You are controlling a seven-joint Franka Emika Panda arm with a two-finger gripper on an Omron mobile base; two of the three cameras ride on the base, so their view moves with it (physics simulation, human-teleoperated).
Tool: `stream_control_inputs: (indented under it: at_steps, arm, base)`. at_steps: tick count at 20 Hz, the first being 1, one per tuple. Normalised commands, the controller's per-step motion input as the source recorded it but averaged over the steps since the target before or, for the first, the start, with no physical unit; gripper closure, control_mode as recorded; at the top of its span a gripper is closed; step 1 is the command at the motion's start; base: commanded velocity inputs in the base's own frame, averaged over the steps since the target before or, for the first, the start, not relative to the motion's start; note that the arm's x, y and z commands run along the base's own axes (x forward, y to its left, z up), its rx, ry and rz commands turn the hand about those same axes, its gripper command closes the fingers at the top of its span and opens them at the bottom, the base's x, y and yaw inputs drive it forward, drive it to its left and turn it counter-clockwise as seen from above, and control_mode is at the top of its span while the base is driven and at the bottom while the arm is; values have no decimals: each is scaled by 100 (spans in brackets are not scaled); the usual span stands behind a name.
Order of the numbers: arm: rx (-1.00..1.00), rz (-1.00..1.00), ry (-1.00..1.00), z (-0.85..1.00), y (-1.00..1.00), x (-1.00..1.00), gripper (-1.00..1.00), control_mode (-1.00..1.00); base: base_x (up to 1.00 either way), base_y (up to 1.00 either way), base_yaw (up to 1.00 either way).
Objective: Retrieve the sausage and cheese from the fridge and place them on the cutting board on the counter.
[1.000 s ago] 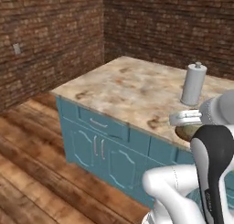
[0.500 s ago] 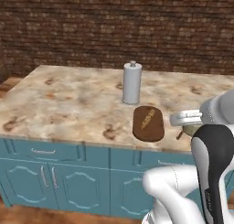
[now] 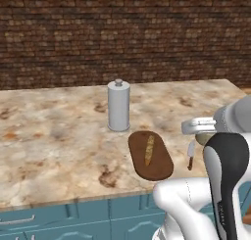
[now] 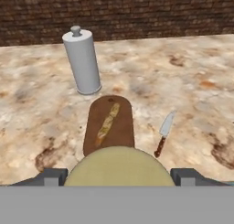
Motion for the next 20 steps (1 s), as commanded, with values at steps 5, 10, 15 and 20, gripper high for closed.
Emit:
stream_control_inputs:
  at_steps: [5, 10, 15, 20]
  arm:
    - [0, 0, 0, 0, 0, 0, 100, 100]
    - [0, 0, 0, 0, 0, 0, 100, 100]
    - [0, 0, 0, 0, 0, 0, 100, 100]
    - [0, 0, 20, -16, 0, 64, 100, -100]
  base:
    - [35, 57, -5]
    - [36, 7, 0]
    - [36, 0, 0]
    - [15, 0, 0]
